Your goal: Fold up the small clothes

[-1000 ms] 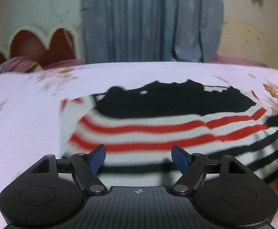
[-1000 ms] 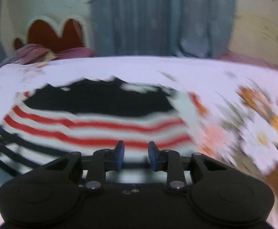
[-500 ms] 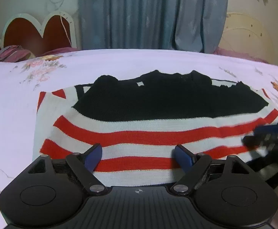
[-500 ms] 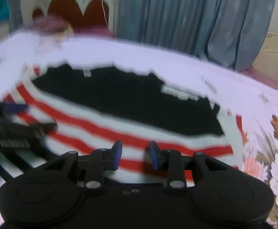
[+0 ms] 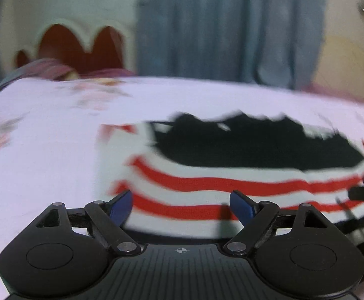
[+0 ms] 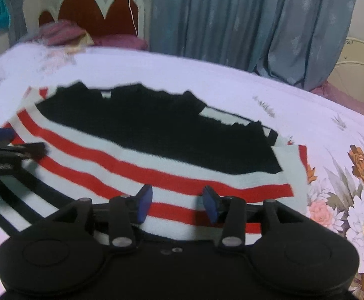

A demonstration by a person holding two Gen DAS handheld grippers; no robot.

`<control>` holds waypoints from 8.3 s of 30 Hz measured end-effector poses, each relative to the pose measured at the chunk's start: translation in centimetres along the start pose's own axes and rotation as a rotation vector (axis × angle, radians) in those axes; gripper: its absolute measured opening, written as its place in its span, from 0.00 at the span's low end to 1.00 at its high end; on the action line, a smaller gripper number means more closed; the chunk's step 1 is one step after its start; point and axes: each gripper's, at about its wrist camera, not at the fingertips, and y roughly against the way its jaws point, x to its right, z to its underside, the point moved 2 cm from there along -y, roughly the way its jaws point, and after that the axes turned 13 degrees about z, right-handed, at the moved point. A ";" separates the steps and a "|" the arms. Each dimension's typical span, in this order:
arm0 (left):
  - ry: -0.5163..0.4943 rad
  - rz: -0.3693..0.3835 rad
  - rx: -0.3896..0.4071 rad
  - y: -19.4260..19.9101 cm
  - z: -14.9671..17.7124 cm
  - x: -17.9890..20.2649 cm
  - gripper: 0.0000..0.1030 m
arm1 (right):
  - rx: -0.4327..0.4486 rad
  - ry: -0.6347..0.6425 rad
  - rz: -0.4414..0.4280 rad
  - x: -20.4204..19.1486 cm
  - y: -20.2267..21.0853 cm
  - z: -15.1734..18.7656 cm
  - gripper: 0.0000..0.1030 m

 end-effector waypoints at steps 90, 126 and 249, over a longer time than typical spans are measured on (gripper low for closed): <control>0.192 0.386 -0.143 -4.7 -0.7 12.0 0.36 | -0.200 -0.572 -0.326 16.5 -0.3 6.9 0.31; -0.167 0.377 -0.225 -10.7 -6.6 19.3 0.19 | 0.015 -0.149 -0.051 11.3 -5.2 -3.0 0.17; 0.138 0.465 -0.224 -8.5 -1.2 15.9 0.52 | -0.124 -0.382 -0.460 15.3 -6.8 2.6 0.31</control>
